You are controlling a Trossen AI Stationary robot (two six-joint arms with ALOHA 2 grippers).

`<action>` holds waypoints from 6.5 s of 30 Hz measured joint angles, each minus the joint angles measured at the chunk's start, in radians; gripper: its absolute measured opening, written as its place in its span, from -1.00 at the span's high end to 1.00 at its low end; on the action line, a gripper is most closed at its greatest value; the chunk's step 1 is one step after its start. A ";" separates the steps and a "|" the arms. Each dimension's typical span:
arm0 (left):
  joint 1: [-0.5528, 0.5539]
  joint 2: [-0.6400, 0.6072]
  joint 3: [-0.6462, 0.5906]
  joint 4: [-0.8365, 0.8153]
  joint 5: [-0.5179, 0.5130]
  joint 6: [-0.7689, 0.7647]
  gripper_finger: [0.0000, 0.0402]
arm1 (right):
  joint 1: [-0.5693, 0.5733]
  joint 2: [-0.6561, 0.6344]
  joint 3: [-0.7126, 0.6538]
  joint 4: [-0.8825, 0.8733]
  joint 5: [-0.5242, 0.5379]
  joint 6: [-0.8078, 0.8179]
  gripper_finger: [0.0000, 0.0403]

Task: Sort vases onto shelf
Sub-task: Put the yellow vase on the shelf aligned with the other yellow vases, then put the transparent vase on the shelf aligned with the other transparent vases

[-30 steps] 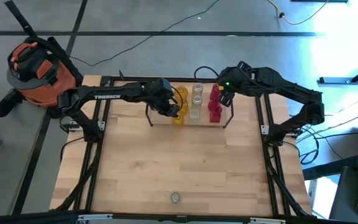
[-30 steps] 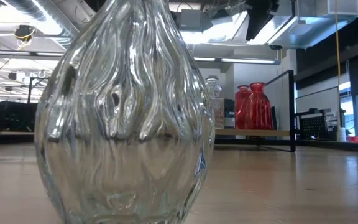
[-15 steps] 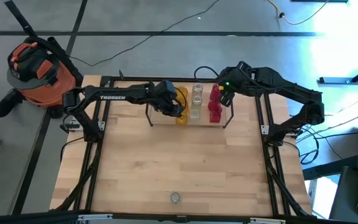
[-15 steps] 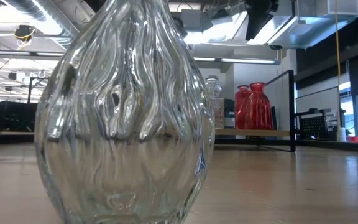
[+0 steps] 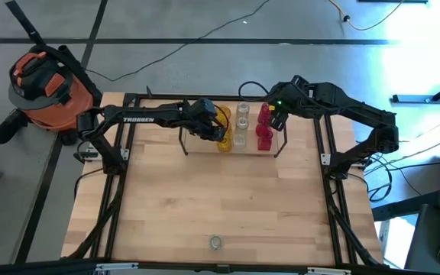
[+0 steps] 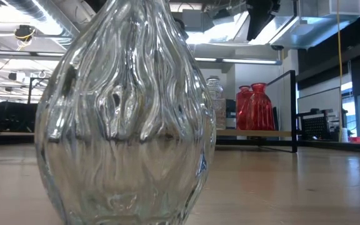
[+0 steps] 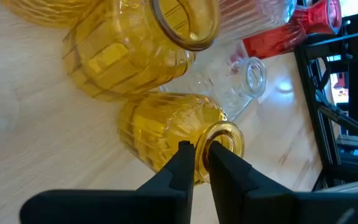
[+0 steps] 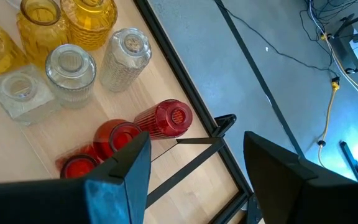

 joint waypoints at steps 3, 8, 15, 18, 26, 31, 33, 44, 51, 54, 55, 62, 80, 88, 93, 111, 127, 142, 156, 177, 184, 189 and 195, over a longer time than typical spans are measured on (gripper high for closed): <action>0.000 0.000 0.000 0.003 0.000 0.001 0.81 | 0.000 0.000 0.000 0.000 0.000 0.000 -0.05; 0.000 0.000 0.000 0.006 0.001 0.002 0.81 | 0.000 0.000 0.000 0.000 0.000 0.000 -0.05; 0.000 -0.003 0.000 0.015 0.033 0.004 0.79 | 0.000 0.000 0.000 0.000 0.000 -0.018 -0.05; 0.000 -0.005 0.000 0.018 0.041 0.004 0.73 | 0.000 0.000 0.000 0.000 0.000 -0.019 -0.05; 0.000 -0.005 0.000 0.014 0.042 -0.005 0.45 | 0.000 0.000 0.000 0.000 0.000 -0.029 -0.05; 0.001 -0.030 0.000 0.005 0.051 -0.043 0.37 | 0.000 0.000 0.000 0.000 0.000 -0.044 -0.05; 0.001 -0.059 0.000 0.005 0.055 -0.057 0.36 | -0.002 0.000 0.000 0.000 0.000 -0.045 -0.05; -0.140 -0.129 0.002 0.022 0.048 -0.201 0.36 | -0.083 0.000 0.000 0.000 -0.029 -0.045 -0.05; -0.219 -0.080 0.002 0.034 -0.159 -0.269 0.48 | -0.120 0.000 0.000 0.000 -0.076 -0.047 -0.05; -0.239 -0.036 0.002 0.078 -0.178 -0.297 0.58 | -0.119 0.000 0.000 0.000 -0.080 -0.078 -0.05; -0.247 -0.021 0.001 0.088 -0.187 -0.312 0.62 | -0.117 0.000 0.000 0.000 -0.080 -0.093 -0.05; -0.286 0.035 0.000 0.106 -0.372 -0.397 0.92 | -0.117 0.000 0.000 -0.003 -0.106 -0.122 -0.05; -0.284 0.032 0.000 0.063 -0.549 -0.423 0.99 | -0.117 0.000 0.000 -0.014 -0.106 -0.150 -0.05; -0.262 0.032 0.000 0.058 -0.563 -0.391 0.98 | -0.117 0.000 0.000 -0.013 -0.106 -0.149 -0.05; -0.261 0.032 0.000 0.057 -0.560 -0.389 0.98 | -0.117 0.000 0.000 -0.013 -0.106 -0.148 -0.05; -0.238 -0.134 0.180 -0.192 -0.626 -0.221 1.00 | -0.117 0.000 0.000 0.003 -0.111 -0.148 -0.05; -0.304 -0.146 0.219 -0.468 -0.047 0.270 1.00 | -0.117 0.000 0.000 0.009 -0.504 -0.162 -0.05; -0.855 -0.147 0.132 -0.407 -0.137 0.103 1.00 | -0.065 -0.047 0.000 0.002 -1.336 -0.237 -0.05; -1.143 -0.146 -0.428 0.683 -0.234 -0.242 1.00 | 0.472 -0.159 -0.360 0.710 -1.088 0.480 -0.05; -1.092 -0.413 -0.764 0.842 -0.314 -0.097 1.00 | 0.754 -0.014 -0.764 1.351 -0.417 0.868 -0.05; -1.016 -0.421 -0.771 0.845 -0.320 -0.060 1.00 | 0.727 0.189 -0.436 1.004 -0.459 0.762 -0.05; -0.935 -0.421 -0.771 0.862 -0.280 -0.055 1.00 | 0.693 0.270 -0.346 0.968 -0.557 0.673 -0.05; -0.876 -0.421 -0.771 0.871 -0.223 0.001 1.00 | 0.686 0.320 -0.344 0.973 -0.631 0.636 -0.05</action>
